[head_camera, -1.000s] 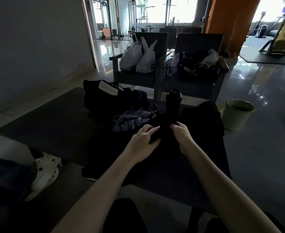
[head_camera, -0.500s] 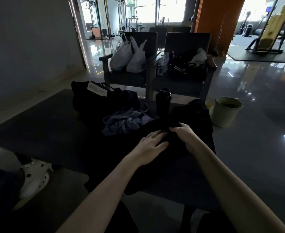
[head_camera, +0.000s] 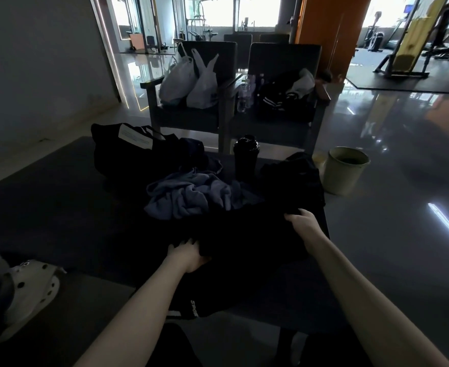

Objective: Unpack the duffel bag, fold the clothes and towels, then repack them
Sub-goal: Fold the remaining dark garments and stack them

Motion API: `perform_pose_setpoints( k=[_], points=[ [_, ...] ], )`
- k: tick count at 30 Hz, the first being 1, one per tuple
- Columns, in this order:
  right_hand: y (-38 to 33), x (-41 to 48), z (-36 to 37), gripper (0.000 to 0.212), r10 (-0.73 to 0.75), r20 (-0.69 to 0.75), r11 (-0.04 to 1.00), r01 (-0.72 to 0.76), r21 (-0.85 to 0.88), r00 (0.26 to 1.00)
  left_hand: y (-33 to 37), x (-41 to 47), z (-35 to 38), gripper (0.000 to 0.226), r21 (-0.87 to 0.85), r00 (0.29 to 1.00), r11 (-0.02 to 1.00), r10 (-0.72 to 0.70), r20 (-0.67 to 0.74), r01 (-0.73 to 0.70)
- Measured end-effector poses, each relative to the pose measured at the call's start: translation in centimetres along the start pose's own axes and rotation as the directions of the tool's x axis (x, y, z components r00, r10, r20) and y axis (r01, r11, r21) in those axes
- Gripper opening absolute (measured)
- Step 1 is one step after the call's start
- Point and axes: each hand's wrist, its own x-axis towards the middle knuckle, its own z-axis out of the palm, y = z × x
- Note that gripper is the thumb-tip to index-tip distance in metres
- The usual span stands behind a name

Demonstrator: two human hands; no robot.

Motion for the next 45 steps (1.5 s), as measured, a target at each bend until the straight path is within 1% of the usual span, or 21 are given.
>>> perform_pose_setpoints(
  k=[5,7,9,10,12,14,16,18,19,21,23,24,26,29,31,34,36,38,41,43,45],
  points=[
    [2.9,0.8,-1.3,0.016,0.086,-0.034,0.994,-0.088,-0.063,0.996,0.9,3.1,-0.7,0.057,0.146,0.998,0.989,0.009,-0.055,-0.001],
    [4.2,0.9,-1.9,0.019,0.125,-0.064,0.989,-0.13,-0.074,0.99,2.1,3.6,-0.8,0.055,0.163,0.986,0.986,0.051,-0.16,-0.024],
    [5.3,0.8,-2.4,0.024,0.158,-0.088,0.979,-0.168,-0.117,0.984,3.4,3.5,-0.5,0.047,0.22,0.938,0.972,0.155,-0.311,-0.088],
    [5.7,0.8,-2.7,0.027,0.172,-0.099,0.97,-0.186,-0.158,0.98,3.9,3.3,-0.2,0.042,0.24,0.911,0.961,0.215,-0.351,-0.135],
    [6.2,0.2,-3.4,0.026,0.205,-0.114,0.933,-0.229,-0.276,0.972,4.3,3.0,0.6,0.038,0.212,0.887,0.952,0.288,-0.362,-0.222],
    [6.6,-0.5,-4.1,0.022,0.232,-0.128,0.886,-0.264,-0.382,0.964,4.1,2.7,1.1,0.038,0.183,0.862,0.945,0.323,-0.391,-0.271],
    [6.9,-1.2,-4.6,0.016,0.24,-0.155,0.851,-0.284,-0.443,0.958,3.7,2.7,1.1,0.037,0.189,0.792,0.941,0.337,-0.509,-0.28],
    [7.0,-1.6,-4.9,0.015,0.225,-0.174,0.829,-0.282,-0.483,0.959,3.2,2.7,0.6,0.042,0.139,0.742,0.964,0.265,-0.616,-0.229],
    [7.1,-1.7,-4.9,0.017,0.213,-0.17,0.825,-0.27,-0.496,0.962,2.8,2.8,0.3,0.048,0.113,0.748,0.974,0.222,-0.625,-0.195],
    [7.1,-1.6,-4.6,0.032,0.182,-0.148,0.847,-0.232,-0.478,0.972,2.2,3.1,-0.2,0.058,0.103,0.81,0.986,0.168,-0.562,-0.133],
    [7.1,-1.6,-4.0,0.046,0.146,-0.133,0.886,-0.189,-0.424,0.98,2.1,3.3,-0.3,0.051,0.145,0.874,0.986,0.14,-0.465,-0.082],
    [7.2,-1.6,-3.8,0.044,0.115,-0.136,0.899,-0.161,-0.407,0.984,2.1,3.3,-0.3,0.044,0.163,0.895,0.985,0.121,-0.429,-0.056],
    [7.3,-1.8,-3.6,0.033,0.033,-0.159,0.923,-0.091,-0.373,0.987,2.0,3.2,-0.2,0.032,0.202,0.909,0.979,0.092,-0.407,-0.008],
    [7.4,-2.2,-4.0,0.022,-0.092,-0.199,0.954,0.029,-0.299,0.976,1.2,2.8,-0.4,0.025,0.221,0.905,0.975,0.076,-0.418,0.02],
    [7.2,-2.5,-4.3,0.016,-0.159,-0.231,0.961,0.097,-0.258,0.96,0.3,2.6,-1.3,0.022,0.119,0.908,0.993,0.06,-0.414,-0.011],
    [6.5,-2.7,-4.7,0.007,-0.226,-0.272,0.964,0.173,-0.203,0.935,-0.4,2.0,-4.6,0.02,-0.109,0.926,0.99,0.038,-0.375,-0.084],
    [6.1,-2.6,-4.9,0.005,-0.248,-0.299,0.962,0.197,-0.19,0.921,-0.2,1.8,-7.5,0.028,-0.119,0.898,0.987,0.046,-0.437,-0.109],
    [5.8,-2.2,-5.1,0.006,-0.249,-0.329,0.963,0.198,-0.181,0.911,0.1,1.9,-10.0,0.033,-0.065,0.848,0.992,0.058,-0.527,-0.109],
    [6.3,-1.4,-5.5,0.014,-0.212,-0.375,0.973,0.158,-0.171,0.903,0.6,2.8,-12.3,0.037,0.023,0.829,0.999,0.053,-0.557,-0.048],
    [7.0,-0.7,-5.7,0.016,-0.181,-0.386,0.978,0.125,-0.167,0.904,1.1,3.8,-12.9,0.04,0.041,0.823,0.999,0.027,-0.568,-0.004],
    [7.5,-0.2,-5.8,0.019,-0.159,-0.398,0.979,0.093,-0.179,0.903,1.5,5.0,-12.8,0.041,0.041,0.795,0.999,0.004,-0.607,0.026]
  ],
)
